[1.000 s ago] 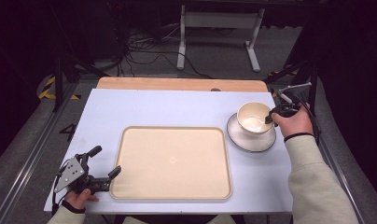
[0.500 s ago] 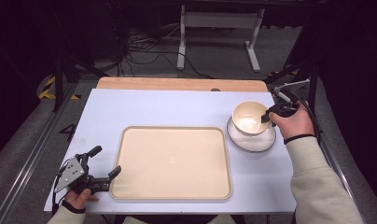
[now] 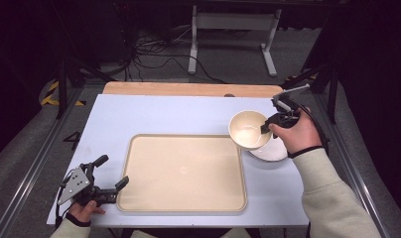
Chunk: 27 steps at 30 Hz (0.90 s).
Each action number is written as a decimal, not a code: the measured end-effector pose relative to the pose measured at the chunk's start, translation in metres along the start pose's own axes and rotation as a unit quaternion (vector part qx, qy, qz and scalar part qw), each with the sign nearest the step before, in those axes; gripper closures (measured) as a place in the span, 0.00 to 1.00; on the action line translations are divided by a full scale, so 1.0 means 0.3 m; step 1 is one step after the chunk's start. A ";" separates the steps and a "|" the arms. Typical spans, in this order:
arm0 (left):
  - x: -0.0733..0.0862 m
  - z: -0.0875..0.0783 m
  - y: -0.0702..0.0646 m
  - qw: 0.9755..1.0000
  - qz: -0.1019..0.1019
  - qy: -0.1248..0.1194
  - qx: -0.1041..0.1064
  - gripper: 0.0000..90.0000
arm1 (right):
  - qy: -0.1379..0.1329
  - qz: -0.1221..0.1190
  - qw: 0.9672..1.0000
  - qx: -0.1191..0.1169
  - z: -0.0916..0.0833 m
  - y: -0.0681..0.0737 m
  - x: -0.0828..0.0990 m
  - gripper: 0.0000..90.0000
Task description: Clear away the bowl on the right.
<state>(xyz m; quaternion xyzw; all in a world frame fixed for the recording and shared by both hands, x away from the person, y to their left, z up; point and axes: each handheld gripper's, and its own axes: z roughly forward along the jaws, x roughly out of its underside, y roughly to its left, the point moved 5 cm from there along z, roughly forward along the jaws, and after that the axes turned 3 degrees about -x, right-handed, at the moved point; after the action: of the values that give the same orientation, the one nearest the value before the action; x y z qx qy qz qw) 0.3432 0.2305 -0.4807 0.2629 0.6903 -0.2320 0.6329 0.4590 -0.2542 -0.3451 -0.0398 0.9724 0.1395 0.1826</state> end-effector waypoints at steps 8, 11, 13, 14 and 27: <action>0.000 0.000 -0.001 1.000 0.000 0.000 0.000 0.00 | 0.011 -0.033 0.999 -0.022 0.010 0.123 0.030 0.91; 0.000 0.000 -0.001 1.000 0.000 0.000 0.000 0.00 | 0.016 -0.040 0.999 -0.029 0.014 0.165 0.041 0.91; 0.000 0.000 -0.001 1.000 0.000 0.000 0.000 0.00 | 0.019 -0.044 0.998 -0.034 0.018 0.188 0.046 0.91; 0.000 0.000 0.000 1.000 0.000 0.001 0.001 0.00 | 0.019 -0.045 0.998 -0.038 0.020 0.199 0.049 0.91; 0.000 0.000 0.000 1.000 0.000 0.000 0.001 0.00 | 0.022 -0.060 0.995 -0.070 0.041 0.331 0.072 0.91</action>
<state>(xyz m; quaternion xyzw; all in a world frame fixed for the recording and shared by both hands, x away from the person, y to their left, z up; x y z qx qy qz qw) 0.3431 0.2305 -0.4807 0.2634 0.6899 -0.2323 0.6330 0.4304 -0.1561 -0.3385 -0.1141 0.9598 0.1949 0.1664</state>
